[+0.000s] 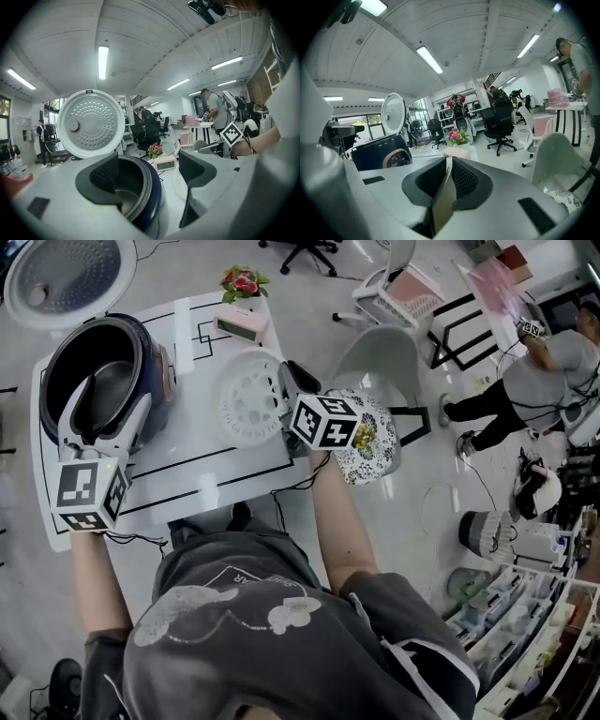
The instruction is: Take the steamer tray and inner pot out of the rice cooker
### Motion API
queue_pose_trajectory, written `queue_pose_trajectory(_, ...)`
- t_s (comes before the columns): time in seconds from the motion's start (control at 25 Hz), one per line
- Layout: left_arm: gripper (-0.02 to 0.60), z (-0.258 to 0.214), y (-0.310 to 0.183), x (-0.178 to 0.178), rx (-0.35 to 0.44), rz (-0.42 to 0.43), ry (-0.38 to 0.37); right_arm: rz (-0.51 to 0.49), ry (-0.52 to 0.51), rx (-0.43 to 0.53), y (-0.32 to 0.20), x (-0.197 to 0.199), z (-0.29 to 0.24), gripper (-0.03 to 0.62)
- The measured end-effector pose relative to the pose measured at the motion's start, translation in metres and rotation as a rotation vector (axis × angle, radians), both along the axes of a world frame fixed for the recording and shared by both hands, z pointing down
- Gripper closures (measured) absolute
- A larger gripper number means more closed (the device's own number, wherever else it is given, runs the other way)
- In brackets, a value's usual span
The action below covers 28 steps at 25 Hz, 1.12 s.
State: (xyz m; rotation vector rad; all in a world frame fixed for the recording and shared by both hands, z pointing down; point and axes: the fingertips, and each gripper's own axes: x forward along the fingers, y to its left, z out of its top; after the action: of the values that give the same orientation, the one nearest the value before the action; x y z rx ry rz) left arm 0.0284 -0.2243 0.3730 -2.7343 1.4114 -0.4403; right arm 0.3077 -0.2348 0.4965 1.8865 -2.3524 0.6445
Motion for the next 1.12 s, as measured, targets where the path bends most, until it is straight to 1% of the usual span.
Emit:
queue_pose_trajectory(0.16,0.176,0.005,0.008,0.005,-0.012,-0.035,-0.002,-0.027,0.003,-0.01,-0.003,-0.002,0.013,0.534)
queue_pose_trajectory(0.32,0.176,0.006,0.015,0.004,-0.015,-0.067,-0.001,-0.038,0.079,-0.023,-0.004,0.0,0.029,0.534)
queue_pose_trajectory(0.4,0.176,0.007,0.016,0.003,-0.016,-0.082,-0.004,-0.041,0.099,-0.036,-0.005,0.001,0.038,0.534)
queue_pose_trajectory(0.52,0.176,0.012,0.018,0.002,-0.022,-0.091,-0.008,-0.038,0.123,-0.063,-0.008,0.004,0.052,0.534)
queue_pose_trajectory(0.64,0.176,0.013,0.021,0.002,-0.03,-0.096,0.005,-0.041,0.152,-0.088,-0.008,0.005,0.061,0.531)
queue_pose_trajectory(0.84,0.176,0.015,0.027,0.007,-0.032,-0.097,0.009,-0.054,0.236,-0.115,-0.003,0.01,0.079,0.526)
queue_pose_trajectory(1.0,0.176,0.019,0.029,0.015,-0.038,-0.096,0.024,-0.037,0.257,-0.152,0.002,0.018,0.097,0.523)
queue_pose_trajectory(1.12,0.176,0.023,0.033,0.019,-0.046,-0.094,0.021,-0.017,0.234,-0.181,0.005,0.022,0.107,0.522)
